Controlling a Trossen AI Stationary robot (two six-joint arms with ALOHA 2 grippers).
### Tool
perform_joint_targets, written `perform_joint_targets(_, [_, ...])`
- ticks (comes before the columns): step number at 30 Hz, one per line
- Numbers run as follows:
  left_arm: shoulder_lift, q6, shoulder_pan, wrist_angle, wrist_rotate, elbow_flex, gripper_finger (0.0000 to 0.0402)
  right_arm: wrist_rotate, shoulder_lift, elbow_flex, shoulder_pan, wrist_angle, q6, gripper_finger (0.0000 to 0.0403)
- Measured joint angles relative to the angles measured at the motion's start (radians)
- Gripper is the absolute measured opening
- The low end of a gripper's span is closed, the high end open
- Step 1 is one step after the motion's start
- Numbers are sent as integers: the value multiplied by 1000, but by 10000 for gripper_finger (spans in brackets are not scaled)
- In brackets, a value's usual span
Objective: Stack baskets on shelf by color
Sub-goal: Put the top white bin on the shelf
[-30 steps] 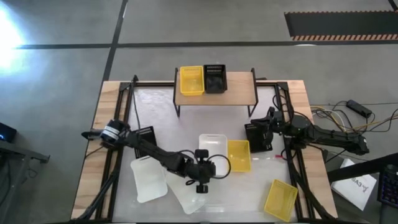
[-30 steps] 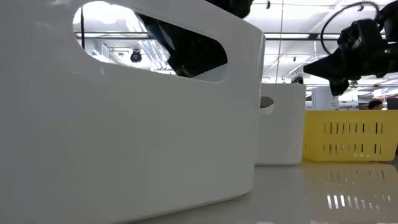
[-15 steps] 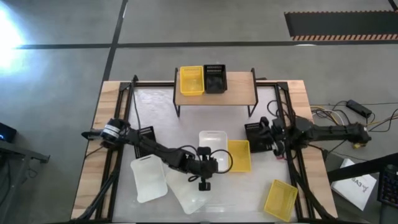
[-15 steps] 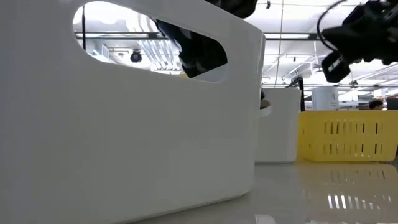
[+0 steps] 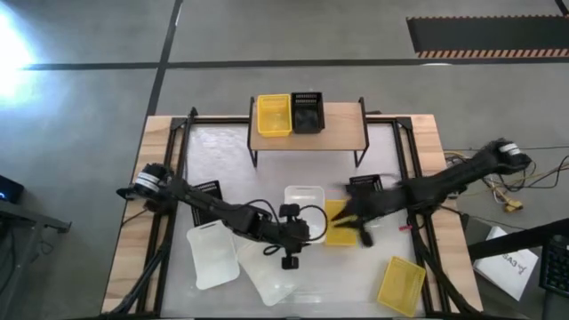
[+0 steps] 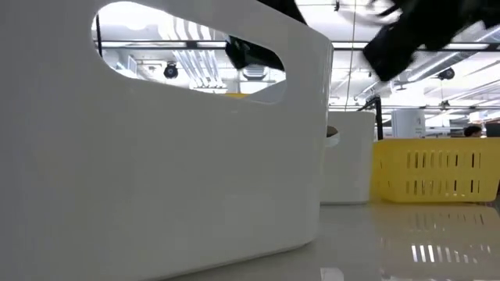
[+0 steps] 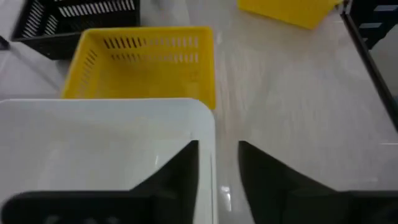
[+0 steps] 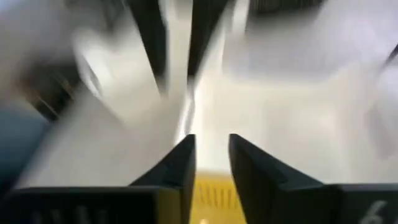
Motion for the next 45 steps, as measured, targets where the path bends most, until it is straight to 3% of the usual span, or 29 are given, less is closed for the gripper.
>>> perform_joint_targets(3, [-78,-54,-3,-86,-56,-22,143,-3,210,146,22,-166,-15,129])
perform_joint_targets(8, [-208,-190,-63,-151,-366,-148,166,2,476,433,52,-405,-33,170])
perform_joint_targets(11, [-281,-253,-107,-119,-488,-253,167,1,587,567,64,-525,-43,180])
perform_joint_targets(19, [-365,-315,-172,188,-550,-495,167,26,767,809,66,-664,-32,169])
perform_joint_targets(25, [-337,-317,-192,290,-548,-570,167,51,842,900,67,-740,-37,104])
perform_joint_targets(30, [-304,-324,-197,299,-549,-569,167,77,831,924,66,-760,-50,19])
perform_joint_targets(35, [-278,-340,-199,298,-549,-571,167,80,741,923,82,-802,-81,9])
perform_joint_targets(40, [-266,-343,-213,296,-549,-579,167,89,569,923,118,-821,-119,9])
perform_joint_targets(45, [-266,-343,-223,308,-549,-581,167,239,368,923,151,-907,-80,8])
